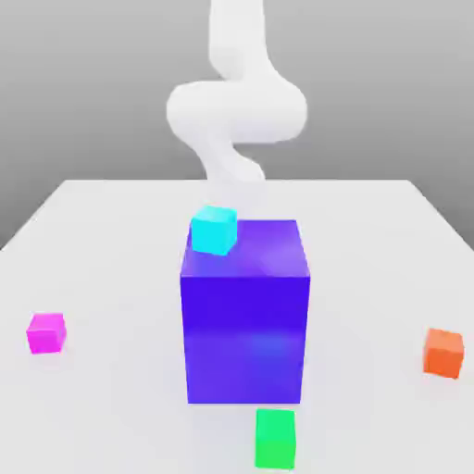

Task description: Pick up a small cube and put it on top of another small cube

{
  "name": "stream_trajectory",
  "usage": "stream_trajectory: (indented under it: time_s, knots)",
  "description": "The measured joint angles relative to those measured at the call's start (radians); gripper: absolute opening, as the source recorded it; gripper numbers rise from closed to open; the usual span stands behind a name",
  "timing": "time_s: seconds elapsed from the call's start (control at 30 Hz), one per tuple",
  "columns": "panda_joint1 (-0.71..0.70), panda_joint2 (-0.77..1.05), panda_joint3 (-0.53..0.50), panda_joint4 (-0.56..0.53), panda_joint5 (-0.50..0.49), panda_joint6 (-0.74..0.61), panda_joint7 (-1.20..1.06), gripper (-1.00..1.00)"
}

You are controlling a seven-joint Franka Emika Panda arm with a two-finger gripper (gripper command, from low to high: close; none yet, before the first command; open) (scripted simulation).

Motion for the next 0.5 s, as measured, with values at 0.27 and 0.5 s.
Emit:
stream_trajectory:
  time_s: [0.27, 0.5]
  knots:
    - [-0.166, 0.157, 0.006, -0.070, 0.049, 0.088, 0.329, 0.00]
    - [-0.303, 0.292, 0.014, -0.130, 0.077, 0.163, 0.621, 0.00]
